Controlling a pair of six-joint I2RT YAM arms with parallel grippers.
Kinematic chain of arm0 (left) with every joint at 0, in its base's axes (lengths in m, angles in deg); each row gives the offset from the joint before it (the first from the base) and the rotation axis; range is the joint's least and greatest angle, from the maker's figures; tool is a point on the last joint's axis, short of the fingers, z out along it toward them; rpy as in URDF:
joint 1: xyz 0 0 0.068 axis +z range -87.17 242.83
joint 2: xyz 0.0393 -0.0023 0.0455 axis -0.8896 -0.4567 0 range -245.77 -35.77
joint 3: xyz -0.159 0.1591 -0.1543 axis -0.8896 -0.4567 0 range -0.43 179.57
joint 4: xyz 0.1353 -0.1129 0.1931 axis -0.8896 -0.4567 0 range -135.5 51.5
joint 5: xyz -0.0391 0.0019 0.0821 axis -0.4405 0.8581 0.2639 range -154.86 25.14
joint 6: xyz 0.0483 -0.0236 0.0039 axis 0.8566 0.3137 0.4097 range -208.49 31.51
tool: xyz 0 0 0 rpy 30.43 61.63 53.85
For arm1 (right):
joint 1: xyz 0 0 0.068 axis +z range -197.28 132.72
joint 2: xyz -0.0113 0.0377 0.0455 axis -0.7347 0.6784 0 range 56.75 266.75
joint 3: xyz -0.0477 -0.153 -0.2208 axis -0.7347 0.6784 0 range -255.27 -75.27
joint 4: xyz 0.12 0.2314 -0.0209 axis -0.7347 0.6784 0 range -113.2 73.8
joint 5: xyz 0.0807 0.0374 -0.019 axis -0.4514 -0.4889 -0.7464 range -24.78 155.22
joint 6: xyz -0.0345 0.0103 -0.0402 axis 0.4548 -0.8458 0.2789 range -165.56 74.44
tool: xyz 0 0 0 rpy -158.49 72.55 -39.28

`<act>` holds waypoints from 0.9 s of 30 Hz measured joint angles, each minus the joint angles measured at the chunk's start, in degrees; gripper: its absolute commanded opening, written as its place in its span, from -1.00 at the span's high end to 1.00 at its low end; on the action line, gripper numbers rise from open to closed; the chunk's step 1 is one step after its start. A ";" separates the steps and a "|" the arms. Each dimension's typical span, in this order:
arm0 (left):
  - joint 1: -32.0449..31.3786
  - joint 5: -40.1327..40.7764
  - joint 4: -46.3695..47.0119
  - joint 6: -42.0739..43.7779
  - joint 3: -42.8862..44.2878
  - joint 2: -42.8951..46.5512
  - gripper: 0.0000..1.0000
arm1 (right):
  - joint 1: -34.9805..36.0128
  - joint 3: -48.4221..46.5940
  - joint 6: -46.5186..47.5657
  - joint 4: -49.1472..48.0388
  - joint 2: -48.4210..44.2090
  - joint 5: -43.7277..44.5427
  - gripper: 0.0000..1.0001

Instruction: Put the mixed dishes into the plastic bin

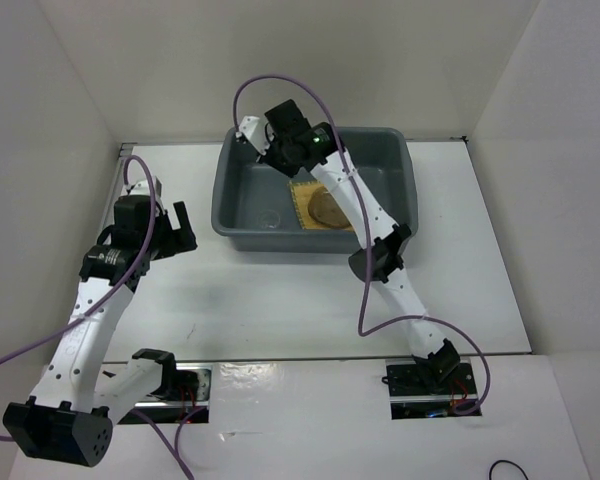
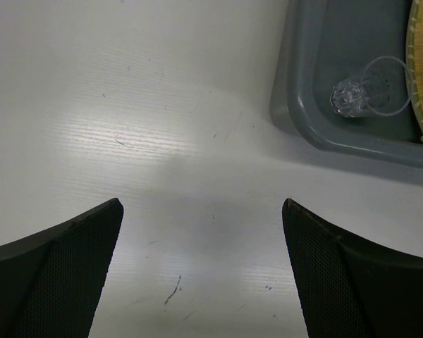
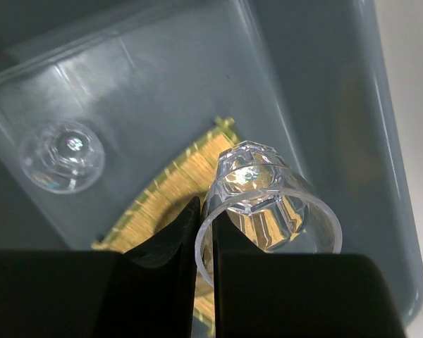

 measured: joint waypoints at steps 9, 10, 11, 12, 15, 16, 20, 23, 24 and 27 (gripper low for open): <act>0.00 0.00 -0.02 0.00 0.00 -0.24 -1.00 | 0.74 -0.46 2.32 -4.09 5.86 -2.34 0.99; 0.00 0.00 -0.02 0.00 0.00 -0.26 -1.00 | 0.66 -0.46 2.34 -4.20 6.71 -2.95 0.99; 0.00 -0.02 -0.02 0.00 0.00 -0.26 -1.00 | 0.50 -0.46 2.36 -4.24 7.52 -3.58 0.99; 0.00 0.00 -0.02 0.00 0.00 -0.26 -1.00 | 0.28 -0.46 2.40 -4.24 8.31 -4.20 0.97; 0.00 -0.02 -0.02 0.00 0.00 -0.26 -1.00 | 0.13 -0.50 2.51 -4.28 10.49 -5.57 0.97; 0.00 0.00 -0.02 0.00 0.00 -0.26 -1.00 | 0.07 -0.57 2.60 -4.33 11.28 -5.95 0.97; 0.00 -0.02 -0.02 0.00 0.00 -0.26 -1.00 | 0.04 -1.14 2.75 -4.44 14.29 -6.91 0.94; 0.00 -0.02 -0.02 0.00 0.00 -0.26 -1.00 | 0.04 -1.25 3.08 -4.59 15.93 -7.41 0.92; 0.00 -0.02 -0.02 0.00 0.00 -0.26 -1.00 | 0.04 -1.27 3.19 -4.68 16.31 -7.48 0.88; 0.00 -0.02 -0.02 0.00 0.00 -0.26 -1.00 | 0.04 -2.34 3.50 -4.68 17.77 -7.45 0.75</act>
